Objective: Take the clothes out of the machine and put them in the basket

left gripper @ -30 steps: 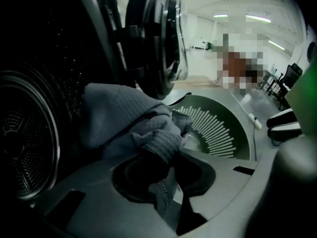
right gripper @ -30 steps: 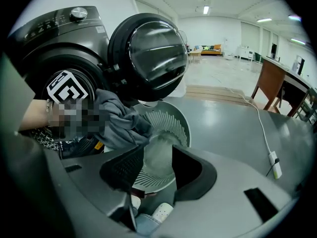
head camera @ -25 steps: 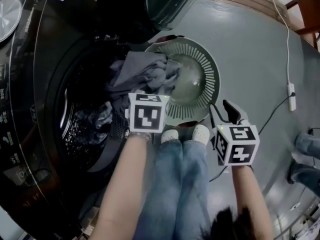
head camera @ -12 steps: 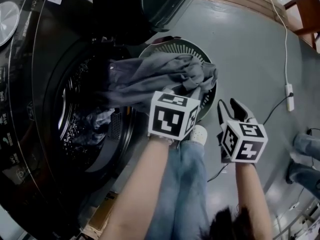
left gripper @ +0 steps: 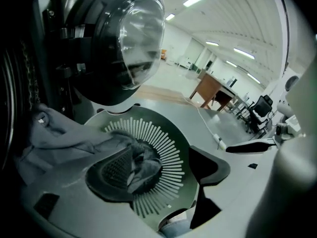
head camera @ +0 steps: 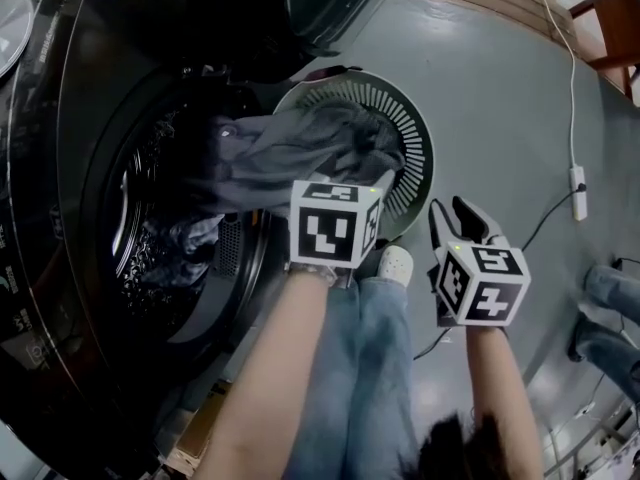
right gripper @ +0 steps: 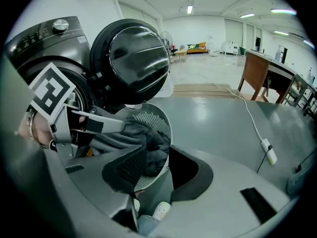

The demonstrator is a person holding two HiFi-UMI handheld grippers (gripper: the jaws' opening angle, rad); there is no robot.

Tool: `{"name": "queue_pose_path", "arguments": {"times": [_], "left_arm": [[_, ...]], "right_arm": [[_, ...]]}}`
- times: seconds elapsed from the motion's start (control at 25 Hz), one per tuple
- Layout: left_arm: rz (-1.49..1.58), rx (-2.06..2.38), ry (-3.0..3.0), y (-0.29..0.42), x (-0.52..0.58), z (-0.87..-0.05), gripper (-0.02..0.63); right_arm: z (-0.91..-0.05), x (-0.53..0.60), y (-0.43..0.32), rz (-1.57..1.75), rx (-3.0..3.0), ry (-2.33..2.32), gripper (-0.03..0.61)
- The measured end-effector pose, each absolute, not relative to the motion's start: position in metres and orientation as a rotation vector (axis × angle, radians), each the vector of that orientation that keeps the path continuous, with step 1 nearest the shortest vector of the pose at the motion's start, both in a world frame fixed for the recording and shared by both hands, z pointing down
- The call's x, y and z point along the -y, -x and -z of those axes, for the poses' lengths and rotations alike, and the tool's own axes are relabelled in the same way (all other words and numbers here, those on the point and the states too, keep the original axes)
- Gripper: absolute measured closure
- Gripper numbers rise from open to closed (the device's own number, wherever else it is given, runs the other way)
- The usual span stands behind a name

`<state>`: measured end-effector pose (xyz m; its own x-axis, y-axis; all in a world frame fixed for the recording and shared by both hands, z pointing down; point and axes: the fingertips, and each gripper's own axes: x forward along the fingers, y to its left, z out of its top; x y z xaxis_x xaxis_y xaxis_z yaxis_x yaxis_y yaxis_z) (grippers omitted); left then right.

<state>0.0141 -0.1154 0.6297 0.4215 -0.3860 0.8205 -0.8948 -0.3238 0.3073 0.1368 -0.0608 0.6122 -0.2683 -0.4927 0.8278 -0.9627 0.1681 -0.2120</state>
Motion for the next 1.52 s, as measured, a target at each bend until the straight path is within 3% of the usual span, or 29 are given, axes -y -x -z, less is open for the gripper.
{"name": "queue_pose_path", "arguments": {"times": [0.12, 0.36, 0.8, 0.96, 1.32, 1.52], "left_arm": [[-0.932, 1.18, -1.885, 0.014, 0.116, -0.636, 0.189], [-1.142, 1.381, -1.805, 0.098, 0.122, -0.642, 0.104], [-1.288, 1.573, -1.547, 0.234, 0.129, -0.638, 0.054], [-1.247, 1.533, -1.507, 0.246, 0.133, -0.648, 0.044], [-1.29, 1.498, -1.492, 0.247, 0.126, -0.683, 0.054], [-1.387, 1.485, -1.483, 0.239, 0.123, -0.682, 0.267]], "right_arm": [[-0.612, 0.062, -0.133, -1.005, 1.853, -1.367, 0.44], [-0.612, 0.066, -0.122, -1.011, 1.865, -1.35, 0.44], [-0.629, 0.079, -0.109, -1.077, 1.765, -1.255, 0.44], [-0.635, 0.085, -0.101, -1.104, 1.709, -1.195, 0.44], [-0.64, 0.076, -0.087, -1.146, 1.672, -1.112, 0.445], [-0.646, 0.067, -0.088, -1.134, 1.684, -1.101, 0.453]]}}
